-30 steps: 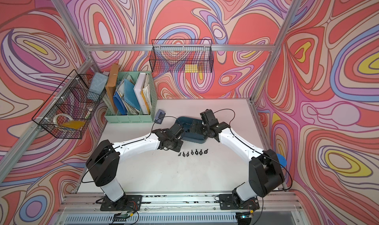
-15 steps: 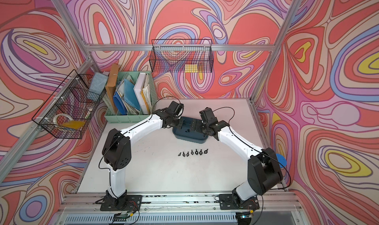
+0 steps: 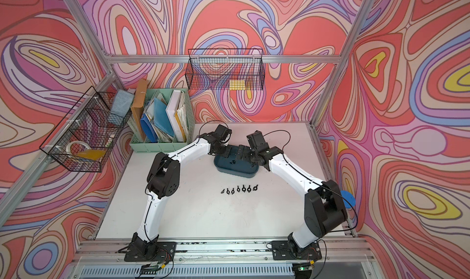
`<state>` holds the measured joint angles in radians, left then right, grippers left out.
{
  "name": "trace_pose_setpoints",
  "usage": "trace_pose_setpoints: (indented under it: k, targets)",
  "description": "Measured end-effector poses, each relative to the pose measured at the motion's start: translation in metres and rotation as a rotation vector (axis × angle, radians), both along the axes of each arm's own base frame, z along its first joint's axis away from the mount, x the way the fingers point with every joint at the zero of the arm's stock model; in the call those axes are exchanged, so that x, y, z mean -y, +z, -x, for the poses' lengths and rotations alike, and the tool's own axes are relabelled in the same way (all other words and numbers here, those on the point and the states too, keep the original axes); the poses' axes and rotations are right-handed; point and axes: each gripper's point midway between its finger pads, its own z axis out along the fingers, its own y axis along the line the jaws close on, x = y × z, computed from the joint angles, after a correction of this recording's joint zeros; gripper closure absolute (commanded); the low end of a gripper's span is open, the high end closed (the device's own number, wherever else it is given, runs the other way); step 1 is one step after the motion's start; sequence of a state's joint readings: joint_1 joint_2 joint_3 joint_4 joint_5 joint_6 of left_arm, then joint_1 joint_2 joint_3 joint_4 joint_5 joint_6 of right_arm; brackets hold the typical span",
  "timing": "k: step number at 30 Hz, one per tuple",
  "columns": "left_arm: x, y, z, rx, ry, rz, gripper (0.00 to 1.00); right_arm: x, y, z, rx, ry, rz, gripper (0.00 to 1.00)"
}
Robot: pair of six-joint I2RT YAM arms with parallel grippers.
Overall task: Take out the wing nut from the storage box
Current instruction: Pick up the wing nut from the storage box.
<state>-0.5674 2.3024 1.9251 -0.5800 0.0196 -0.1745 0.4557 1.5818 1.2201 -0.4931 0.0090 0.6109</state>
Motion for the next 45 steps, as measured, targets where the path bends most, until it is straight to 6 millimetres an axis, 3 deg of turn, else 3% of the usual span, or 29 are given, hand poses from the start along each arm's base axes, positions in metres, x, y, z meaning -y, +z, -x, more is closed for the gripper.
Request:
trace_pose_setpoints:
  k: [11,25,29,45]
  targets:
    - [0.001,-0.025,-0.006,-0.021,-0.029,-0.024,0.71,0.001,0.002,-0.008,-0.001,0.004,0.011,0.02]
    - [-0.001,-0.024,-0.021,0.037,-0.012,-0.035,0.71,0.002,-0.006,-0.008,-0.024,0.005,0.019,0.02]
    - [0.001,-0.022,-0.024,0.049,-0.012,-0.026,0.78,0.002,-0.009,-0.008,-0.03,0.004,0.019,0.02]
    - [0.003,-0.032,-0.015,0.011,-0.029,-0.015,0.76,0.003,-0.01,-0.007,-0.036,0.005,0.021,0.02]
